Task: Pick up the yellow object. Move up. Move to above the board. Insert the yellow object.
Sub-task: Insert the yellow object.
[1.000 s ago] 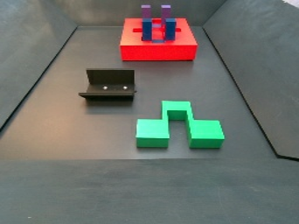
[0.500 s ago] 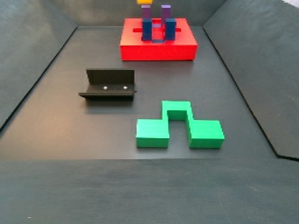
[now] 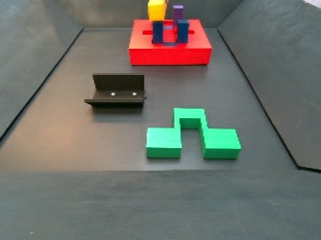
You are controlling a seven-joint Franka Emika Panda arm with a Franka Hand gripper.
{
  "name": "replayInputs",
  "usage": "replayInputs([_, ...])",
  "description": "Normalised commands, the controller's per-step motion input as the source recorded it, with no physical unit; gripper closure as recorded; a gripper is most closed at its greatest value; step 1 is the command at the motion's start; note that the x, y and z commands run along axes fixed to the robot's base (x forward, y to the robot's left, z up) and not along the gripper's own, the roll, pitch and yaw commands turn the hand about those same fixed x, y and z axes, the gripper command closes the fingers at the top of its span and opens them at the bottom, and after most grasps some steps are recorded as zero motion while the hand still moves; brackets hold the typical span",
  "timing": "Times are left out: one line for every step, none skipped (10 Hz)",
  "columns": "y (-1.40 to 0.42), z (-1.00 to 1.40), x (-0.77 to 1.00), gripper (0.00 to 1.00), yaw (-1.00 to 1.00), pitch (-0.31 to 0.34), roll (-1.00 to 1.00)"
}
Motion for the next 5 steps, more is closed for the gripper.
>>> replayInputs([0.00, -0.05, 0.00, 1.00, 0.22, 0.000, 0.00])
replayInputs([0.00, 0.00, -0.04, 1.00, 0.22, -0.017, -0.13])
replayInputs([0.01, 0.14, -0.20, 1.00, 0.14, -0.066, -0.24])
replayInputs([0.00, 0.06, -0.22, 1.00, 0.11, -0.109, -0.19])
replayInputs([0.00, 0.00, -0.22, 1.00, 0.11, -0.110, -0.17])
